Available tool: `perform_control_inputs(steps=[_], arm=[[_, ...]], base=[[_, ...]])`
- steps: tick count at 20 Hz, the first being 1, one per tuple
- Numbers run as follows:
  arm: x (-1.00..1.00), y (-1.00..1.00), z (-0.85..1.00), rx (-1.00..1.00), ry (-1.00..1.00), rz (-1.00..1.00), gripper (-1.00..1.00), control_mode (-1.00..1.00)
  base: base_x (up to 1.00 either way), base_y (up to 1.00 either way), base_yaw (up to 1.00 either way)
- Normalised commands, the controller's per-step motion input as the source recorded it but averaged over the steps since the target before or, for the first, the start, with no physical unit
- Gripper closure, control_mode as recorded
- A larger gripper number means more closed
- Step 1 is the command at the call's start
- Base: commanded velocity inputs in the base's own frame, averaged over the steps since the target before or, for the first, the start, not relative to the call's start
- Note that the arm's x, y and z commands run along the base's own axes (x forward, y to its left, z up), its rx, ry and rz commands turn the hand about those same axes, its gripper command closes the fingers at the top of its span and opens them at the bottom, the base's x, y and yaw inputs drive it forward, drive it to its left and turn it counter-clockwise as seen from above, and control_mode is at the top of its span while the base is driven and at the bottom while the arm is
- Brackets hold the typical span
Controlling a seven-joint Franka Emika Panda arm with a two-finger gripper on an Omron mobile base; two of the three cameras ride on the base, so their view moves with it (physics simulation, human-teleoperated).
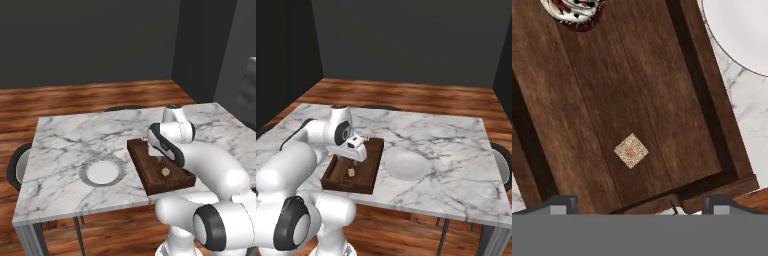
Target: Move the dessert items from the plates to the tray.
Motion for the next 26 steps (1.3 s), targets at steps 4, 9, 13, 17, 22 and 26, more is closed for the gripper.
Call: perform_control_inputs(steps=[4,9,13,17,22,26], arm=[[-0.34,0.0,0.47,0.0,-0.03,0.01,-1.0,-1.0],[-0.44,0.0,0.45,0.0,-0.05,0.03,-1.0,-1.0],[-0.43,0.0,0.47,0.0,-0.07,0.04,-1.0,-1.0],[-0.4,0.0,0.4,0.0,-0.07,0.04,-1.0,-1.0],[-0.37,0.0,0.31,0.0,-0.07,0.03,-1.0,-1.0],[-0.36,0.0,0.27,0.0,-0.07,0.03,-1.0,-1.0]], base=[[0.0,0.0,0.0],[0.0,0.0,0.0],[0.0,0.0,0.0],[0.0,0.0,0.0],[0.0,0.0,0.0],[0.0,0.0,0.0]])
